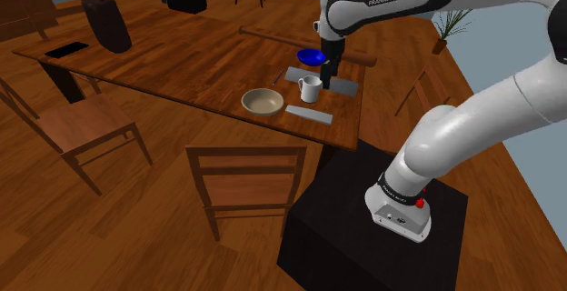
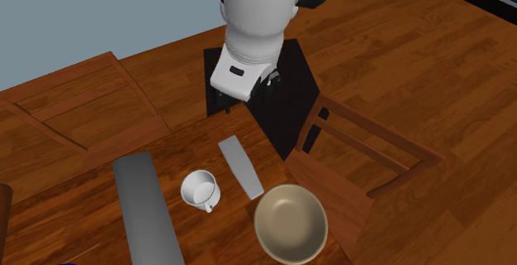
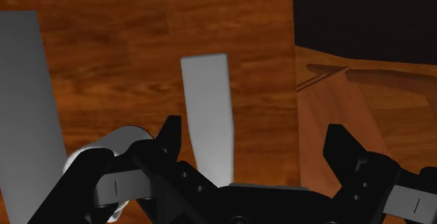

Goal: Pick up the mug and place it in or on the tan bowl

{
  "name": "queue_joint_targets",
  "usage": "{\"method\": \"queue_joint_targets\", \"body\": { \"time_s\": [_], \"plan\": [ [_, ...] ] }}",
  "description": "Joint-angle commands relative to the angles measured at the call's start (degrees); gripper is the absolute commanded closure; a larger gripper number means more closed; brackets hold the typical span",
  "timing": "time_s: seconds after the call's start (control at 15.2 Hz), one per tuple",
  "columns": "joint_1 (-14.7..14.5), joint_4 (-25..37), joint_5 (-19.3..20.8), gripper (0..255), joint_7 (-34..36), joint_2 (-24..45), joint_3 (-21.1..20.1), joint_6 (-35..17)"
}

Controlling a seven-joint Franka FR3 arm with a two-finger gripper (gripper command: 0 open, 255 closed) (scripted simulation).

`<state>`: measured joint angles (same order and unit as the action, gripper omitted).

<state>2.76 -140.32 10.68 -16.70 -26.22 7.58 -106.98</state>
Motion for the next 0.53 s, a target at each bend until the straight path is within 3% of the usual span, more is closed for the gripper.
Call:
{"method": "queue_joint_targets", "body": {
  "time_s": [0.0, 0.46],
  "plan": [
    [0.3, 0.8, 0.2, 0, -1.1, 3.8, 1.3, -3.9],
    [1.5, 6.7, -1.5, 0, -6.3, 17.9, 5.6, -15.0]
  ]
}}
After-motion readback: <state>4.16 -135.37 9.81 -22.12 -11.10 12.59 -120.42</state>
